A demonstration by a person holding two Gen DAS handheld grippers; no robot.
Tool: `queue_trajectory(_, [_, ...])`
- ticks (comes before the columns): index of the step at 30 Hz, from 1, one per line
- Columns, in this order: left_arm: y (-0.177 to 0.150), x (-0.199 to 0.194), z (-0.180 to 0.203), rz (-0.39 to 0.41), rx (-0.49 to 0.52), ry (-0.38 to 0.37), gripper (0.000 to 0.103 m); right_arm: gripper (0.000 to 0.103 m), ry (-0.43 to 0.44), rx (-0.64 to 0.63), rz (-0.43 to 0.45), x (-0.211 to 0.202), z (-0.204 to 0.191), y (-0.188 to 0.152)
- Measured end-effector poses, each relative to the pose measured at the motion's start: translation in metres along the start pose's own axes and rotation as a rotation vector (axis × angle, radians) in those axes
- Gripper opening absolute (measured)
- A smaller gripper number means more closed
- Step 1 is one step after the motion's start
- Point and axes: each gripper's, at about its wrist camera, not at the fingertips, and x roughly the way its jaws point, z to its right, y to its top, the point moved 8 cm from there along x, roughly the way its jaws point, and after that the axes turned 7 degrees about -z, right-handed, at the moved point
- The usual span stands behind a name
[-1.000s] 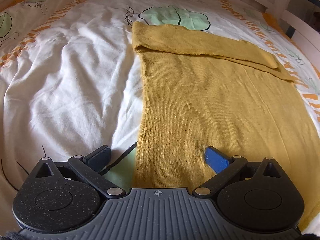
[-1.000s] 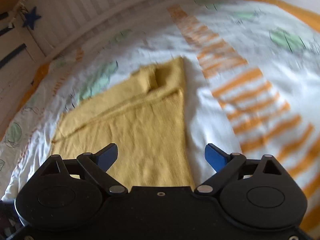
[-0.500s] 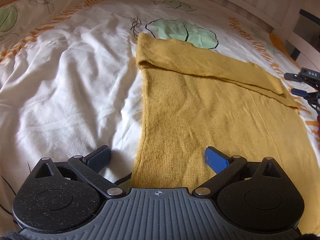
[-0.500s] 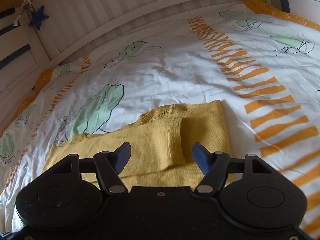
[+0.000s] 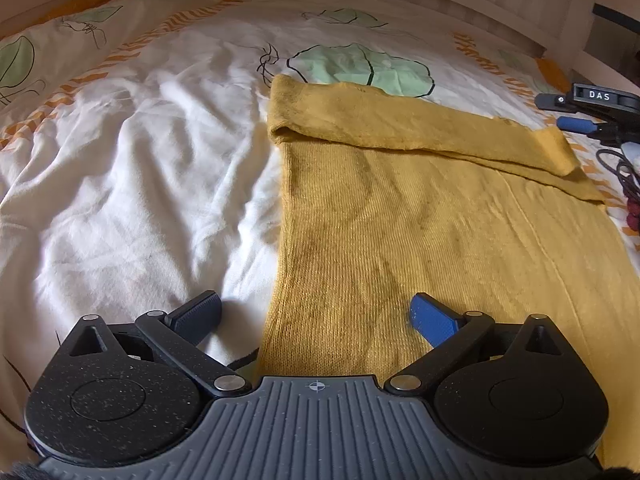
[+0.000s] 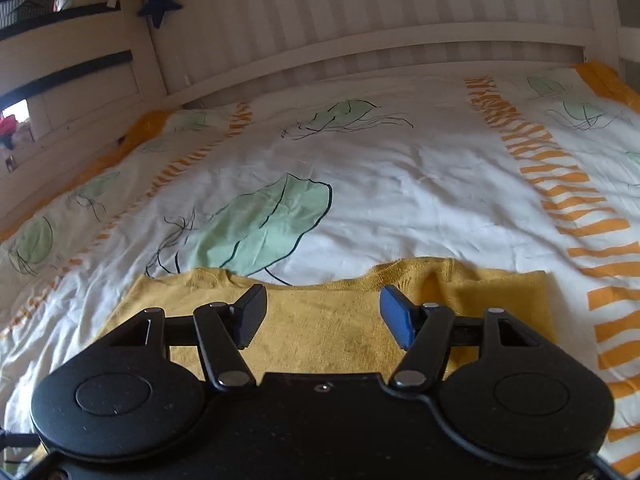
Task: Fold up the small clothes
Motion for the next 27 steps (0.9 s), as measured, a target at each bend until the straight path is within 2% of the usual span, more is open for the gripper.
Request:
queue_trajectory(4, [0.000, 0.000, 0.000, -0.001, 0.000, 0.000, 0.102, 0.067, -0.063, 0.008, -0.033, 0.000, 0.011, -0.010])
queue_trajectory(10, [0.000, 0.001, 0.000, 0.001, 0.003, 0.005, 0.102, 0.073, -0.080, 0.172, -0.075, -0.014, 0.041, -0.040])
queue_trajectory(15, [-0.002, 0.001, 0.001, 0.008, 0.014, 0.012, 0.102, 0.081, -0.102, 0.255, -0.117, -0.053, 0.056, -0.075])
queue_trajectory(17, [-0.002, 0.001, 0.002, 0.011, 0.017, 0.014, 0.102, 0.090, -0.106, 0.291, -0.147, -0.073, 0.061, -0.088])
queue_trajectory(23, [-0.003, -0.002, 0.001, 0.010, 0.027, -0.005, 0.102, 0.098, -0.095, 0.358, -0.231, -0.124, 0.065, -0.122])
queue_trajectory(27, [-0.009, -0.009, -0.002, -0.010, 0.026, -0.024, 0.102, 0.098, -0.076, 0.400, -0.286, -0.147, 0.066, -0.147])
